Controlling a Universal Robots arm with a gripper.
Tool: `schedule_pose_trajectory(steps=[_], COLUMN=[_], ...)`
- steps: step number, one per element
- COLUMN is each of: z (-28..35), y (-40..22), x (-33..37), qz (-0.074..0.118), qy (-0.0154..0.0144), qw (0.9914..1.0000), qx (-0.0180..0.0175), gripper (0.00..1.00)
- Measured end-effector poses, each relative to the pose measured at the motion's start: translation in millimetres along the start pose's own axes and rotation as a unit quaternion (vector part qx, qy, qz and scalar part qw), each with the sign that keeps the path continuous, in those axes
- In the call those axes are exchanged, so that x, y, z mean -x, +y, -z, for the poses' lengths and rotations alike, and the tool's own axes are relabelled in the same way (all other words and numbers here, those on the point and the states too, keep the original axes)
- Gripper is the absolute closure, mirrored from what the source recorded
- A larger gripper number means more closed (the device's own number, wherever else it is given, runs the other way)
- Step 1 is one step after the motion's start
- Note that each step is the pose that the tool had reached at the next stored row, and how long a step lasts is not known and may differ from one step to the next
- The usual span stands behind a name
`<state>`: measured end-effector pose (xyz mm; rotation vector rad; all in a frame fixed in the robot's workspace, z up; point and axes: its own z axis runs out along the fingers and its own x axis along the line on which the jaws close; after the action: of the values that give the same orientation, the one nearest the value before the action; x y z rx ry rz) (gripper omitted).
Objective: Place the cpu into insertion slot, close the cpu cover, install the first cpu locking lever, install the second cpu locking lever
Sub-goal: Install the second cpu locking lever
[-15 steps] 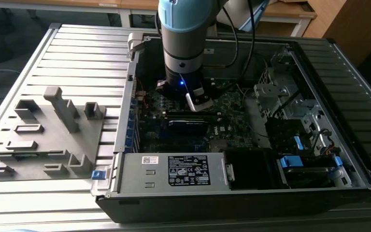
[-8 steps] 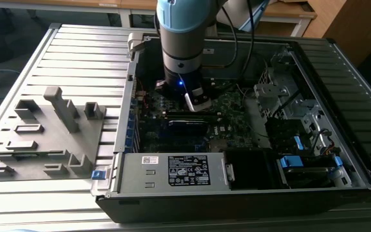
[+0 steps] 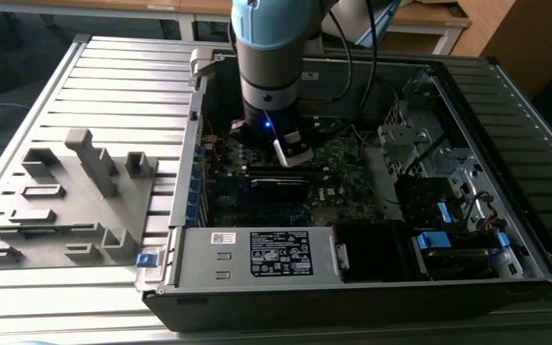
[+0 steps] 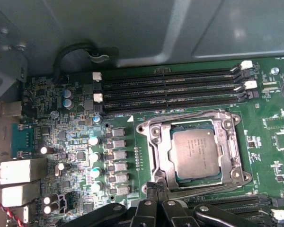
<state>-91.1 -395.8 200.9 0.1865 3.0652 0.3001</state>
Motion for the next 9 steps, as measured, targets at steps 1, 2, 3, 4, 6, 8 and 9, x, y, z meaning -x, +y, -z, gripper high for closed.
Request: schedule_pose_trajectory(steps=[1,2,3,4,6,8,9], z=[-0.4,-0.8,-1.2,-1.7,-2.5,-3.2,-3.4], y=[-0.1,-0.1,-0.2,-0.4,-0.6,-0.8,-0.8], x=[-0.1,-0.1,-0.3,-0.5,-0.8,-1.1,-1.2], qz=[0.000,0.000,0.000,-0.001,-0.001,-0.001,-0.001], qy=[0.0000,0.0000,0.0000,0.0000,0.0001,0.0002,0.0002], qw=[1.00000,1.00000,1.00000,1.00000,1.00000,1.00000,0.99999], qx=[0.0004,0.0007,0.0010,0.0013,0.0022,0.0029,0.0032], gripper=[0.89,0.89,0.89,0.89,0.89,0.89,0.89])
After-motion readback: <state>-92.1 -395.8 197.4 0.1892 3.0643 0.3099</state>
